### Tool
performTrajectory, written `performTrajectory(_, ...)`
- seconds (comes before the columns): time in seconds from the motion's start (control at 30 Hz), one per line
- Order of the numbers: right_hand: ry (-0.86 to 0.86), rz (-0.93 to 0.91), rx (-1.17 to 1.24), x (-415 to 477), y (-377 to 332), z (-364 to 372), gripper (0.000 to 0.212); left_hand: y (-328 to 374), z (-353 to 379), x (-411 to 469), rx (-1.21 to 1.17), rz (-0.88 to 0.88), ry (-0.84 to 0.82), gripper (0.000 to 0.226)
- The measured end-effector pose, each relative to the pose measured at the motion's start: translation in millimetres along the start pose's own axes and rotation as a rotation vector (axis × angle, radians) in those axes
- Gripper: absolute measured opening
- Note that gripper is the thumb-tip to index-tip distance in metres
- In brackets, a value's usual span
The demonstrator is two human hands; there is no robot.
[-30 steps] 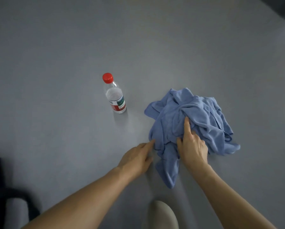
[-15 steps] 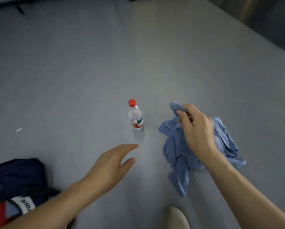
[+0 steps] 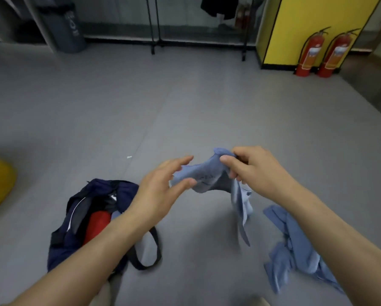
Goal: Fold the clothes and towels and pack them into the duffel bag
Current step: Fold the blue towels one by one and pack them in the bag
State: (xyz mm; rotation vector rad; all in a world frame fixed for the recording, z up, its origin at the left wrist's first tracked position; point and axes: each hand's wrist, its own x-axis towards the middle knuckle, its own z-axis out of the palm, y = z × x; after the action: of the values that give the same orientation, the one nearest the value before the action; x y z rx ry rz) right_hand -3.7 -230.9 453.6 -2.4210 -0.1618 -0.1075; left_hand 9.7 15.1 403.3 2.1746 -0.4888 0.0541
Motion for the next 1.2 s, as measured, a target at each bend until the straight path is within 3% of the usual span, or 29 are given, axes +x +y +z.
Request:
performTrajectory(0.33, -0.132, -0.028, 0.238, 16.6, -70.9, 84.9, 0.036, -33.5, -58.3, 6.9, -0.263, -0.063, -0.094, 0.027)
performTrajectory(0.5, -0.169, -0.007, 0.162, 21.5, -68.9, 104.3, 0.026, -38.7, -67.5, 4.0, -0.251, -0.075, -0.080, 0.006)
performTrajectory(0.63, -0.083, -0.126, -0.057, 26.3, -69.1, 110.0, 0.021, -34.5, -67.5, 1.7, -0.137, -0.060, -0.053, 0.006)
performTrajectory(0.83, -0.052, -0.125, -0.070, 32.3, -73.1, 112.4, 0.017, -31.0, -67.6, 3.9, 0.004, -0.036, 0.028, 0.010)
performTrajectory(1.07, -0.061, -0.044, 0.085, 23.6, -64.3, 98.3, 0.013, -34.5, -60.3, 7.3, -0.017, -0.014, -0.076, 0.007)
performTrajectory(1.2, -0.097, -0.086, -0.079, 19.8, -60.4, 93.0, 0.014, -29.6, -48.0, 6.3, -0.034, 0.050, 0.000, 0.012)
